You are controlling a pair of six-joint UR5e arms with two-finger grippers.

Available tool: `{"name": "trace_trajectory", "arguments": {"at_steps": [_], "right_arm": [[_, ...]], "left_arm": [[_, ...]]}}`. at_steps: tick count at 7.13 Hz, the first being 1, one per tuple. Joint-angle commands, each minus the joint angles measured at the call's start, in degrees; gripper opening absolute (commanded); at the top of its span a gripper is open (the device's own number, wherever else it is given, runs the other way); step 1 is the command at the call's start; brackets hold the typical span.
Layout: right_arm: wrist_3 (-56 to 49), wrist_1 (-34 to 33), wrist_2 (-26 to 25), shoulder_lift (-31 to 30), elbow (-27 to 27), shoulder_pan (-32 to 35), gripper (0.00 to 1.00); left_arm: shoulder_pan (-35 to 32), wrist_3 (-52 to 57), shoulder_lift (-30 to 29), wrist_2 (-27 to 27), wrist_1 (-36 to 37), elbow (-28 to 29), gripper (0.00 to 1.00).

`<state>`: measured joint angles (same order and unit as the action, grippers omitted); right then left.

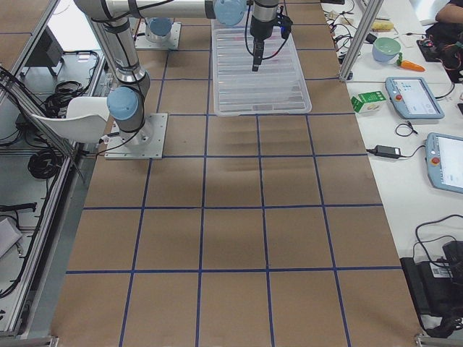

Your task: Place red block in blue tray from box

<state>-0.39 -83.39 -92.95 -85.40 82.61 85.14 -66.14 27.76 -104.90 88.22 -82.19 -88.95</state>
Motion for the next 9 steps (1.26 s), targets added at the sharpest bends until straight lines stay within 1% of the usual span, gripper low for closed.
{"name": "trace_trajectory", "arguments": {"at_steps": [1,2,4,5,6,7,8,9], "right_arm": [[-0.05,-0.20,-0.04,0.23,0.01,-0.15,1.00],[-0.23,-0.11,-0.13,1.63,0.01,-1.46,1.00],[-0.32,-0.28,-0.91,2.08,0.01,-7.16,1.00],[-0.32,-0.63,-0.92,2.60,0.01,-7.79,1.00],[-0.23,-0.72,-0.92,2.87,0.01,-7.97,1.00],[-0.49,-0.64,-0.83,3.39,0.01,-9.36,1.00],[-1.97,-0.72,-0.66,3.57,0.01,-11.47,1.00],[-3.90,-2.03,-0.57,4.70,0.09,-12.10,1.00]], "left_arm": [[4.60,5.88,-3.46,-0.24,7.34,-4.62,0.00],[6.36,7.04,-4.17,-0.32,10.10,-8.05,0.00],[6.38,6.44,-6.36,-0.24,21.06,-14.99,0.00],[6.38,6.61,-6.81,-0.15,24.16,-16.33,0.00],[6.38,6.96,-6.90,-0.06,24.27,-16.26,0.08],[6.38,7.22,-6.90,0.20,24.19,-16.26,0.72],[6.38,7.05,-6.64,0.12,24.10,-15.82,1.00],[5.33,6.79,-5.77,0.46,20.79,-12.86,1.00]]}}
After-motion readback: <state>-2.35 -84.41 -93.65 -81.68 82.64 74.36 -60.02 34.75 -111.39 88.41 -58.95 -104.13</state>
